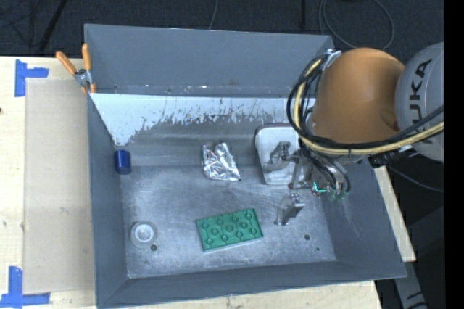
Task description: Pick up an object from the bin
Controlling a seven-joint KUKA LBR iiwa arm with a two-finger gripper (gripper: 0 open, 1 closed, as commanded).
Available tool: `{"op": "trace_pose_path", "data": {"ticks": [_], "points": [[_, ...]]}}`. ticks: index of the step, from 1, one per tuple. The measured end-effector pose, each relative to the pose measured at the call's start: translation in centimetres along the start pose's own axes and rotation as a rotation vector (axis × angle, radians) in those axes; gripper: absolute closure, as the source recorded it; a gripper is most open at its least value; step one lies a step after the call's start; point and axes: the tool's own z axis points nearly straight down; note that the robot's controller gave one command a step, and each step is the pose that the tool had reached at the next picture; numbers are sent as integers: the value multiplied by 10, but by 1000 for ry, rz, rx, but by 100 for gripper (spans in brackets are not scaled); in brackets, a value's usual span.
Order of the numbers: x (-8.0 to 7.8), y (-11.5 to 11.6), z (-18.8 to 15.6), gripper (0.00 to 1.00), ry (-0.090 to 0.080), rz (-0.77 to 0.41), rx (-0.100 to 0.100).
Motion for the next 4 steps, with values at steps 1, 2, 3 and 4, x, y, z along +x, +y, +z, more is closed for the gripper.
{"op": "trace_pose_path", "data": {"ticks": [1,2,3,4], "points": [[24,45,142,0,-15,-203,2],[14,48,113,0,-12,-255,1],[12,38,96,0,-11,-229,1],[17,41,142,0,-15,-251,1]]}}
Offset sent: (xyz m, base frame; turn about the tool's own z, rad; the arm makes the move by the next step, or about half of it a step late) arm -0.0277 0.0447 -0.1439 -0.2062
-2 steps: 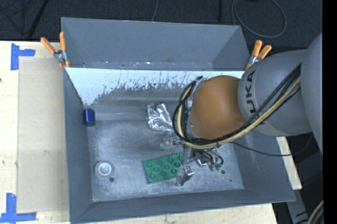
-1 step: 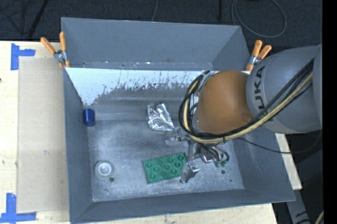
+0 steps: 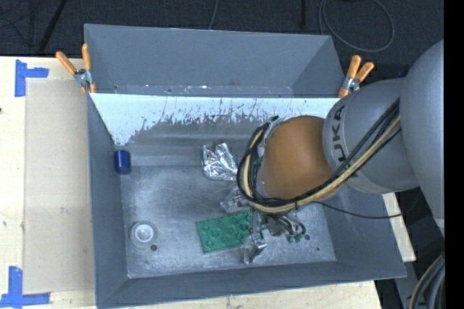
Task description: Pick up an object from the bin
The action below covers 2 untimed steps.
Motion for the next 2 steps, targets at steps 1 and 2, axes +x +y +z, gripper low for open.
{"op": "trace_pose_path", "data": {"ticks": [1,2], "points": [[-1,0,-2,0,3,3,0],[-3,0,-4,100,-4,4,0]]}}
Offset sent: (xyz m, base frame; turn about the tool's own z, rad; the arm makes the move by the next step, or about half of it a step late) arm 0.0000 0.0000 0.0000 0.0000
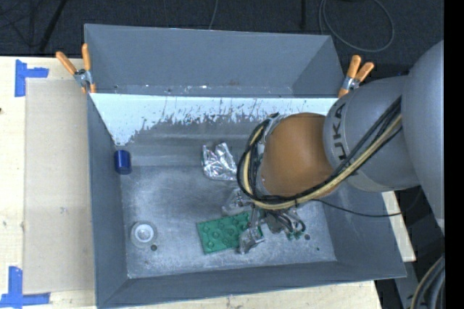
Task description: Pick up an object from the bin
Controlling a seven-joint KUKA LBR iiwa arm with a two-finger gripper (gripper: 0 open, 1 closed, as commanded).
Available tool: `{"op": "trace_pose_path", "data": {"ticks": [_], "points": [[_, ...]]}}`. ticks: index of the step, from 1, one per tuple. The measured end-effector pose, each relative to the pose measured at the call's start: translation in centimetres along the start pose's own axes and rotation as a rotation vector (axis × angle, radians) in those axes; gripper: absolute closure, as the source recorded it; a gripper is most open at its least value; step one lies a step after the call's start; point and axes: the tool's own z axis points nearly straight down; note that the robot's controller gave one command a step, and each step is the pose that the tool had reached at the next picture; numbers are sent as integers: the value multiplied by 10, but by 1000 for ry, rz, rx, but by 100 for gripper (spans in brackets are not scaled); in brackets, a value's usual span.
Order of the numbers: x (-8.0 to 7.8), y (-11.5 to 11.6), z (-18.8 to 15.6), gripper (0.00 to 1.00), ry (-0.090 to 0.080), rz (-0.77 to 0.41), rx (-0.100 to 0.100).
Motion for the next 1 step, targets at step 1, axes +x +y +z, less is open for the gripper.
{"op": "trace_pose_path", "data": {"ticks": [1], "points": [[-1,0,-15,100,9,2,0]]}}
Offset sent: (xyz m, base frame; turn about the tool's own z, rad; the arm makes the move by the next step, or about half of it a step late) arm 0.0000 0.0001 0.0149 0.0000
